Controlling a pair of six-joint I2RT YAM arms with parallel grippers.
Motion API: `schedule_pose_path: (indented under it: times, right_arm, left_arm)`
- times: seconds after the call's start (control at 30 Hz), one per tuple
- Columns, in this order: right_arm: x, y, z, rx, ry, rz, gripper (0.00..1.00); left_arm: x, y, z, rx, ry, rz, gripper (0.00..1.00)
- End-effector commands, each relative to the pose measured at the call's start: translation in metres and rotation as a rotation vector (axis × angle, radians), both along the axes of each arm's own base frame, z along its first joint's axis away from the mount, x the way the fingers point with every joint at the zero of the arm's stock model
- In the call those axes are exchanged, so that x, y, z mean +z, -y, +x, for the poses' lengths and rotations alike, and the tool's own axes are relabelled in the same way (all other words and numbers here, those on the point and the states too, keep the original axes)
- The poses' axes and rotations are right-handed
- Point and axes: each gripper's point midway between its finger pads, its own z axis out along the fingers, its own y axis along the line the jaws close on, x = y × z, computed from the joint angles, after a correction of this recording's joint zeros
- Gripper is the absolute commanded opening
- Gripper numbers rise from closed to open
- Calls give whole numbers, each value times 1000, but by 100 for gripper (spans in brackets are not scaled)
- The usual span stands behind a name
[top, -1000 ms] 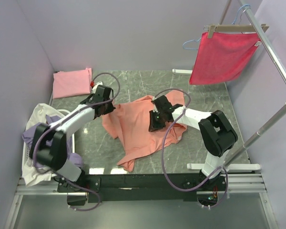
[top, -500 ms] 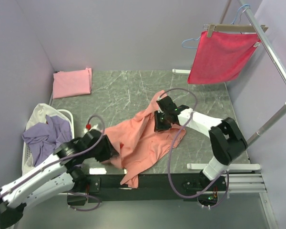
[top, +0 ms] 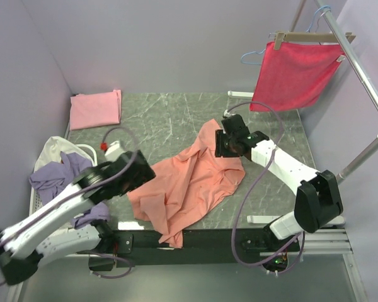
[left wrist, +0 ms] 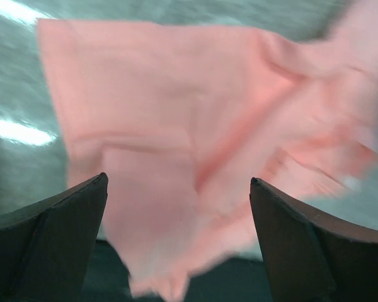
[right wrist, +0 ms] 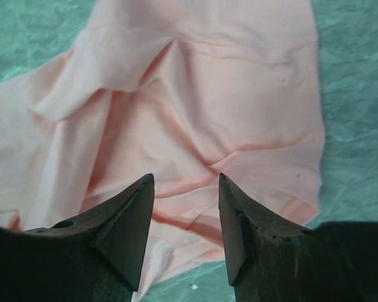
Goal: Fold and stack the t-shirts
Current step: Flatten out the tshirt
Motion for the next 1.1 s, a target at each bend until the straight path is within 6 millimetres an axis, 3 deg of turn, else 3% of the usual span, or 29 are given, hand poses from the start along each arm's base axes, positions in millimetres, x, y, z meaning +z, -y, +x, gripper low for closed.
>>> schedule_pose_path:
  times: [0.0, 0.13, 0.23, 0.37, 0.53, 0.73, 0.9, 1.03, 1.07]
  right_arm:
    - [1, 12, 29, -37, 23, 15, 52]
    - [-5, 31, 48, -91, 21, 58, 52]
    - [-6, 40, 61, -111, 11, 76, 51]
    - [-4, 40, 69, -98, 13, 81, 51]
    - [-12, 38, 71, -83, -11, 84, 51]
    - [-19, 38, 69, -74, -33, 83, 51]
    - [-20, 44, 66, -87, -32, 77, 51]
    - [-22, 54, 69, -118, -32, 66, 51]
    - [-24, 58, 70, -131, -34, 58, 51]
  left_arm:
    - [-46, -20, 39, 93, -20, 334, 100]
    - [-73, -7, 58, 98, -36, 342, 99]
    - [-96, -31, 67, 162, -74, 358, 99]
    - [-105, -64, 80, 278, -68, 281, 99]
    - [-119, -88, 81, 333, -118, 313, 99]
    - [-145, -94, 94, 323, -172, 304, 99]
    - [-165, -93, 91, 291, -228, 276, 98]
    - [-173, -90, 88, 272, -251, 268, 88]
    - [-174, -90, 88, 269, -251, 267, 79]
